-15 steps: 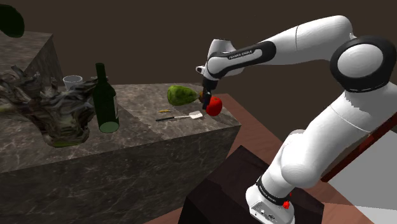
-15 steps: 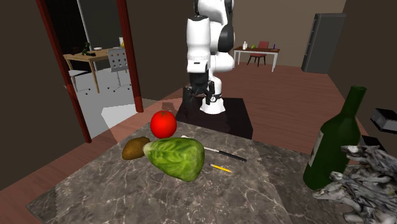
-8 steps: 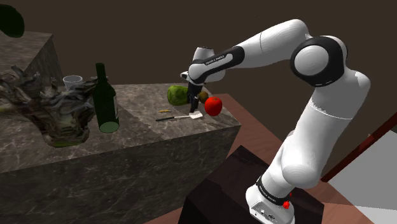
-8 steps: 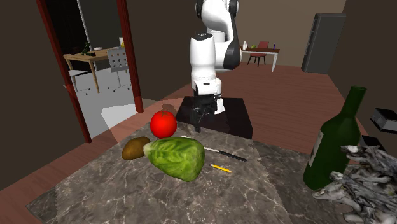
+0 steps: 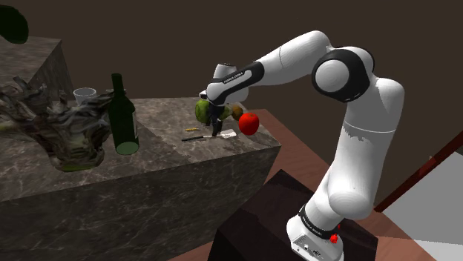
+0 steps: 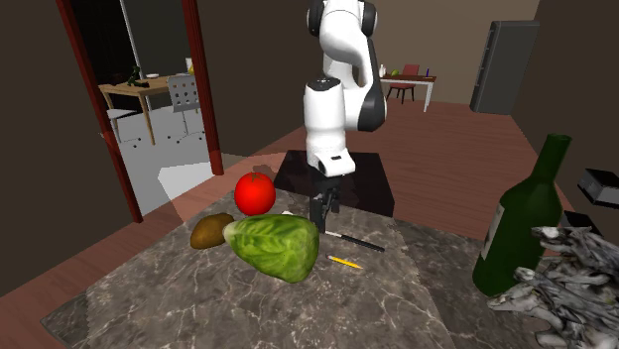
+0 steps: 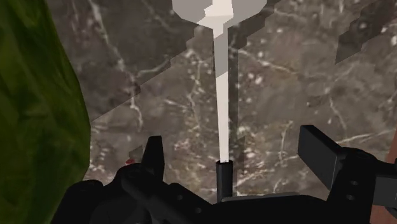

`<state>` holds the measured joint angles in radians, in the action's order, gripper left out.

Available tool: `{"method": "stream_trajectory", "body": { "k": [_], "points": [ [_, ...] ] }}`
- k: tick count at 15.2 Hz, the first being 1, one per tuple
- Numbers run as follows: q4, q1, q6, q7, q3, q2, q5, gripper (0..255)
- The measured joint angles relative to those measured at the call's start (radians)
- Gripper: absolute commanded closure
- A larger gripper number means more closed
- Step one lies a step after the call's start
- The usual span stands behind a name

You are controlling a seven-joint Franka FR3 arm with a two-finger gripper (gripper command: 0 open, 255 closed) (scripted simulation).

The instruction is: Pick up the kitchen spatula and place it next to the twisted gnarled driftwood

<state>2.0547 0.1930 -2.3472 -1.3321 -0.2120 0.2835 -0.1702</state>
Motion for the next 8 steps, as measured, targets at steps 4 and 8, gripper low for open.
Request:
{"method": "stream_trajectory", "body": {
  "k": [4,8],
  "points": [
    [0.01,-0.003,-0.044,-0.012,0.007,0.035,-0.015,0],
    [0.011,-0.004,-0.051,-0.014,0.008,0.042,-0.018,0]
  ]
}}
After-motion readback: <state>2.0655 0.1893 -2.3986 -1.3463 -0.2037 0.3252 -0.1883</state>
